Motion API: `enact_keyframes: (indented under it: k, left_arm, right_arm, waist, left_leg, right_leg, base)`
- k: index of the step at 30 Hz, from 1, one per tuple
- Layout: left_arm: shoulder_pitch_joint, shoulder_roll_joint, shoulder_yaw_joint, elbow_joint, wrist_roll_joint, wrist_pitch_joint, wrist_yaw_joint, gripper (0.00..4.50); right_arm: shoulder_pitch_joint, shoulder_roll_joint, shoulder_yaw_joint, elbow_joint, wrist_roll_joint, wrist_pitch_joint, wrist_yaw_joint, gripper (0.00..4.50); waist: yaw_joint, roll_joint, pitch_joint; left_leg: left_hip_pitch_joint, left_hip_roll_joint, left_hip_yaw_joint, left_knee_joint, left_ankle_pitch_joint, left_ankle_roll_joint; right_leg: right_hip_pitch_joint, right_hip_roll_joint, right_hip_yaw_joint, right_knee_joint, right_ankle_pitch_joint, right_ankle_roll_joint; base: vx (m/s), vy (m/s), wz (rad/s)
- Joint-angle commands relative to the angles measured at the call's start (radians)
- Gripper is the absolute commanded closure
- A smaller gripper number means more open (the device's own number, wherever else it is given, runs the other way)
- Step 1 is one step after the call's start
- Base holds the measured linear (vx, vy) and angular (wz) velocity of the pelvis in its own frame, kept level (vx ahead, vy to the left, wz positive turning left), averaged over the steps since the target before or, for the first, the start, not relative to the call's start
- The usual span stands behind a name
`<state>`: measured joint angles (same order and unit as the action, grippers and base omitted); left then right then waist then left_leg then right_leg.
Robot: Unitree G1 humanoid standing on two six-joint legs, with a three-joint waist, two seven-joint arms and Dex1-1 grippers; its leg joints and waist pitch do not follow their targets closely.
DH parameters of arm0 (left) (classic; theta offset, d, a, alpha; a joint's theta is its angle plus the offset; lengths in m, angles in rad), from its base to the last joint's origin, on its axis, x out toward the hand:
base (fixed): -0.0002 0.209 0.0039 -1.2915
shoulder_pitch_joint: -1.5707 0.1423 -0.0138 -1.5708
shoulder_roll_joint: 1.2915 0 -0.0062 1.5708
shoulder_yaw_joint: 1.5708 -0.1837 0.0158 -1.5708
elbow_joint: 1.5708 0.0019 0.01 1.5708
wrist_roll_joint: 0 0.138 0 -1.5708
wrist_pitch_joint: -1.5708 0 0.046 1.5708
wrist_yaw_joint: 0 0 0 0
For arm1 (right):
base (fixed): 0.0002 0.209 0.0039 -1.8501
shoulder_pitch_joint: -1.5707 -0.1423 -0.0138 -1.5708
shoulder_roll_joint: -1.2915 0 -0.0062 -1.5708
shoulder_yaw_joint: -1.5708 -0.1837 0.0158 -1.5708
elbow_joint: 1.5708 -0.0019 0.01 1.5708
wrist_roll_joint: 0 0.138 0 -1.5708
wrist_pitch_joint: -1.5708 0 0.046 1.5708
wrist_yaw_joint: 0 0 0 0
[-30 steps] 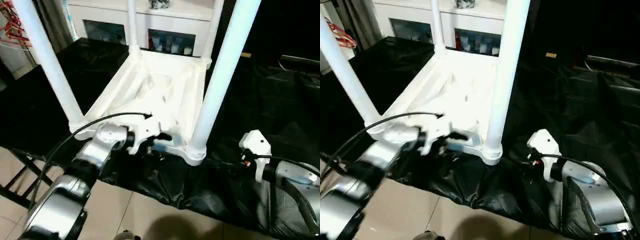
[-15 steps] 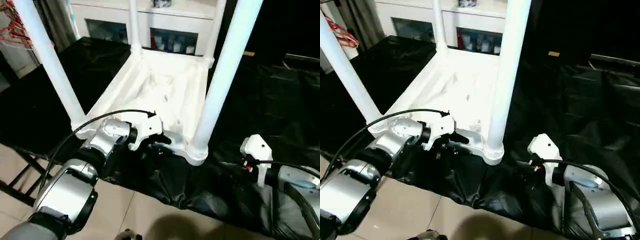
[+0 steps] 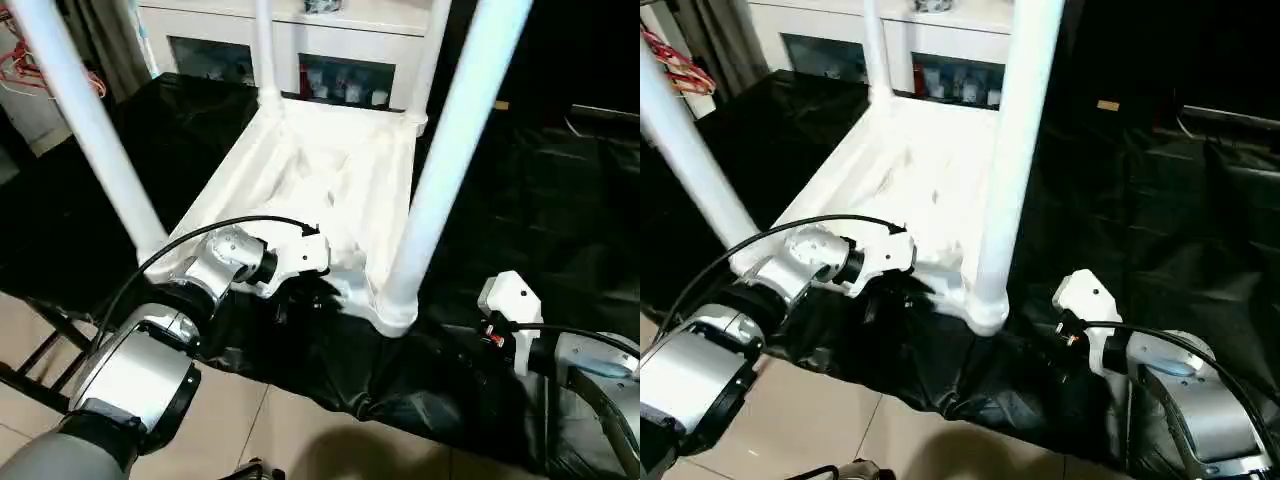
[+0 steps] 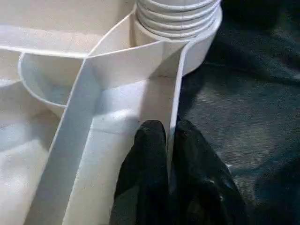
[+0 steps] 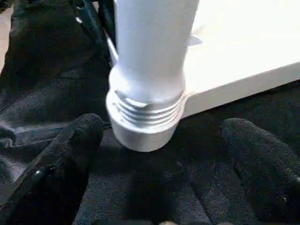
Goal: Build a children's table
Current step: Rotate leg to tighten
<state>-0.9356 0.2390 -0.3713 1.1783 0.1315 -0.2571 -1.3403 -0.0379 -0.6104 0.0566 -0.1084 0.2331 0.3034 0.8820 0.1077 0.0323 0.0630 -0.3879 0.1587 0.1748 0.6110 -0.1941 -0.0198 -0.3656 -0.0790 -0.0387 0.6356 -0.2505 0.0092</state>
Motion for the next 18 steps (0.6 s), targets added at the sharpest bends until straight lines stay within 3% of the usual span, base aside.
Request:
enact_keyframes:
  k: [1,4,6,11,14,16,18]
  left_arm:
    - [0.017,-0.002,-0.019,0.011,0.013,0.043,-0.024,4.39]
    - [0.035,-0.033,0.012,-0.010,-0.002,0.094,0.054,4.48]
    - [0.044,-0.043,0.022,-0.023,-0.005,0.098,0.090,4.48]
    - [0.092,-0.074,0.054,-0.090,-0.021,0.104,0.179,4.48]
    - [0.126,-0.081,0.067,-0.138,-0.032,0.078,0.191,4.48]
    - [0.147,-0.078,0.067,-0.171,-0.035,0.080,0.189,4.48]
    - [0.158,-0.073,0.061,-0.188,-0.034,0.086,0.177,4.48]
  right_arm:
    - [-0.014,-0.014,0.003,-0.006,0.001,-0.003,0.009,0.00]
    - [-0.024,-0.009,-0.001,0.002,0.004,-0.007,0.011,0.00]
    - [-0.029,-0.005,0.000,0.006,0.005,-0.007,0.011,0.00]
    - [-0.053,0.020,0.013,0.027,0.019,0.007,0.015,0.00]
    - [-0.079,0.034,0.043,0.069,-0.019,-0.004,-0.001,0.00]
    - [-0.123,0.060,0.063,0.137,-0.075,-0.015,-0.060,0.00]
    - [-0.143,0.076,0.062,0.166,-0.080,-0.016,-0.076,0.00]
  waist:
    - [0.006,-0.019,-0.060]
    - [0.006,-0.016,-0.060]
    - [0.005,-0.023,-0.059]
    - [-0.001,-0.026,-0.055]
    - [-0.005,-0.031,-0.054]
    - [-0.015,-0.031,-0.049]
    - [-0.014,-0.028,-0.051]
  left_leg:
    - [0.019,0.080,-0.031,-0.074,-0.101,0.118]
    - [0.020,0.082,-0.031,-0.073,-0.097,0.131]
    - [0.017,0.081,-0.031,-0.073,-0.095,0.139]
    - [0.016,0.080,-0.031,-0.075,-0.102,0.142]
    - [0.016,0.080,-0.030,-0.077,-0.105,0.140]
    - [0.016,0.078,-0.029,-0.081,-0.115,0.125]
    - [0.019,0.078,-0.027,-0.080,-0.117,0.117]
  right_leg:
    - [0.041,-0.095,0.041,-0.065,0.161,-0.329]
    - [0.039,-0.096,0.040,-0.065,0.165,-0.336]
    - [0.042,-0.096,0.040,-0.067,0.158,-0.334]
    - [0.041,-0.095,0.040,-0.073,0.108,-0.325]
    - [0.038,-0.093,0.040,-0.076,0.079,-0.318]
    - [0.033,-0.090,0.038,-0.080,0.027,-0.312]
    - [0.032,-0.091,0.041,-0.081,0.015,-0.312]
  base:
    - [0.000,0.000,0.00]
    - [0.000,0.000,0.00]
    - [0.000,0.000,0.00]
    - [0.000,0.000,0.00]
    - [0.000,0.000,0.00]
    - [0.000,0.000,0.00]
    - [0.000,0.000,0.00]
